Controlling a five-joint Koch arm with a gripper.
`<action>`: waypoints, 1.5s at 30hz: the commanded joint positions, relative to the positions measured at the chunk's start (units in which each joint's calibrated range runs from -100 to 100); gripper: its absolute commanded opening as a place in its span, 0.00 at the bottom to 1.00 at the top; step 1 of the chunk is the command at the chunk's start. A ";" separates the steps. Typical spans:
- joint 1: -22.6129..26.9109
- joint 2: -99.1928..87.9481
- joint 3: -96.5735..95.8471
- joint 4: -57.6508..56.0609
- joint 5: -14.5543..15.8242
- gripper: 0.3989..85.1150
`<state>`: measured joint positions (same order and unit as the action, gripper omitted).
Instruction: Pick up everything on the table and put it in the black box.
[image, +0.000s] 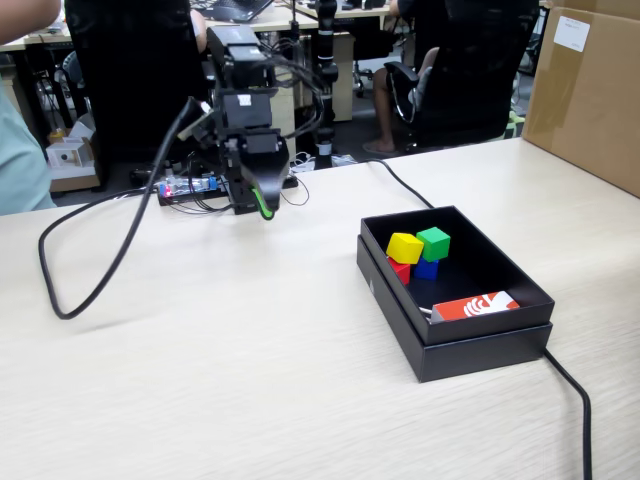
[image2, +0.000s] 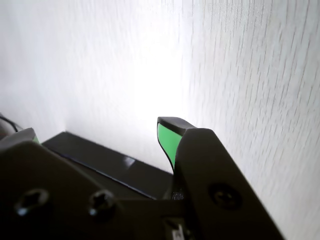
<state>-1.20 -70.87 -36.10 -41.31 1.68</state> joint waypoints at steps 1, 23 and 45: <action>0.59 -9.85 -5.42 11.11 0.00 0.56; 2.69 -27.75 -56.37 46.36 -2.34 0.56; 4.00 -27.75 -60.82 43.25 -2.39 0.56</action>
<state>2.81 -99.09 -96.53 5.30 -0.56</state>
